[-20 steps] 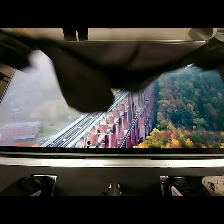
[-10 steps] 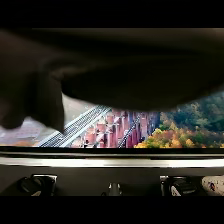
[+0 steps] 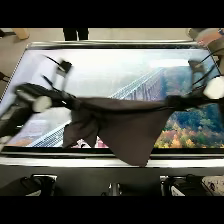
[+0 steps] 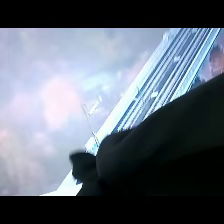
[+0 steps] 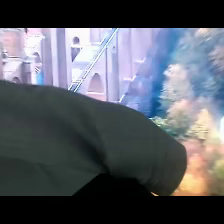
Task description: Fold the shirts.
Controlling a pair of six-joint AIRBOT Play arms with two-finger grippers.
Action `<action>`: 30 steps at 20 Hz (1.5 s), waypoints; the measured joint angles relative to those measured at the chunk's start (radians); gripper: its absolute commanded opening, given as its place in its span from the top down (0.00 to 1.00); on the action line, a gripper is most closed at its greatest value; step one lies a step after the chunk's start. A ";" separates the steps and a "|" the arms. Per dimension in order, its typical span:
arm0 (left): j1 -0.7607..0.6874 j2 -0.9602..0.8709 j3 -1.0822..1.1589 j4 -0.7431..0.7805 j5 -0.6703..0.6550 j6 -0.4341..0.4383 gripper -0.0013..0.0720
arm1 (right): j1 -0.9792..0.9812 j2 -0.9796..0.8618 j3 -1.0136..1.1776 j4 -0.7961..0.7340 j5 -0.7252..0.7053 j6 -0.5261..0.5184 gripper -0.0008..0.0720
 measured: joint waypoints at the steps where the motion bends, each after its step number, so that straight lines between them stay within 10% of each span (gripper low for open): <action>1: 0.000 -0.055 -0.016 -0.017 0.003 -0.015 0.37 | 0.000 -0.028 -0.040 0.019 -0.034 0.016 0.95; 2: 0.000 -0.100 -0.018 -0.031 -0.019 -0.025 0.11 | 0.000 -0.049 -0.067 0.033 -0.060 0.025 0.95; 10: 0.206 -0.039 -0.091 -0.289 -0.170 0.026 0.11 | 0.000 -0.100 -0.135 0.054 -0.080 -0.013 0.95; 19: 0.157 0.076 -0.615 -0.823 0.211 -0.021 0.11 | 0.000 -0.103 -0.140 0.055 -0.074 -0.032 0.95; 21: 0.123 0.039 -0.637 -0.911 0.299 -0.023 0.23 | 0.000 -0.103 -0.140 0.055 -0.074 -0.033 0.95; 23: 0.097 -0.003 -0.642 -0.973 0.375 -0.026 0.90 | 0.000 -0.103 -0.140 0.055 -0.071 -0.033 0.95; 30: 0.184 0.089 -0.402 -0.974 0.430 0.196 0.95 | 0.000 -0.022 -0.054 0.024 -0.073 -0.057 0.95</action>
